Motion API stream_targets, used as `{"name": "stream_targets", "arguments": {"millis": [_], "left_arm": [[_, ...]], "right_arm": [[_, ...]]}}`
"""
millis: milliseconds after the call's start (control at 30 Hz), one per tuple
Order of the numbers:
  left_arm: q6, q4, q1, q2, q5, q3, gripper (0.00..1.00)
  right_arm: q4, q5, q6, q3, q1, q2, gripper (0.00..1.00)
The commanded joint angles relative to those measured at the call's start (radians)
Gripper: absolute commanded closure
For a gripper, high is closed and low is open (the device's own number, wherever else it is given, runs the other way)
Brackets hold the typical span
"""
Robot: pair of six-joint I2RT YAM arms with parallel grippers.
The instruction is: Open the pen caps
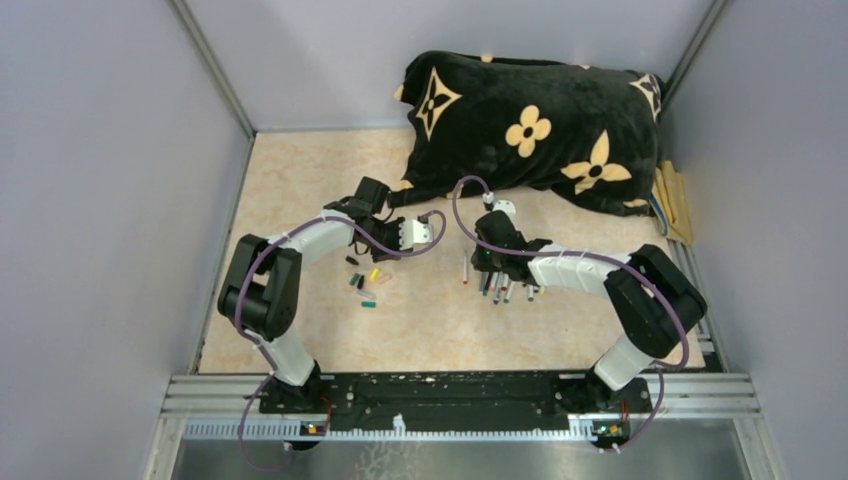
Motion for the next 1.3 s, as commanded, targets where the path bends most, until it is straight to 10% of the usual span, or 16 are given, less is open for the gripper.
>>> {"name": "stream_targets", "arguments": {"millis": [0,467,567,933,1133,1267], "left_arm": [[-0.011,0.007,0.005,-0.003,0.038,-0.005,0.66],[-0.085,-0.103,0.065,-0.096,0.154,0.056,0.41],[-0.110,-0.169,0.130,-0.122,0.235,0.101,0.04],[-0.320,-0.210,0.385,-0.286,0.335,0.183,0.01],[-0.577,0.012,0.520,-0.373,0.325,0.058,0.01],[-0.730,0.243,0.537,-0.384,0.193,-0.103,0.01]], "right_arm": [[0.064,0.052,0.019,0.041,0.011,0.017,0.95],[0.073,0.029,0.035,0.021,0.012,0.048,0.78],[0.068,0.031,0.035,0.018,0.012,0.040,0.76],[-0.081,0.045,-0.003,0.037,-0.019,-0.231,0.72],[-0.221,0.127,-0.078,0.022,-0.216,-0.497,0.04],[-0.132,0.500,-0.191,-0.086,-0.282,-0.612,0.01]]}}
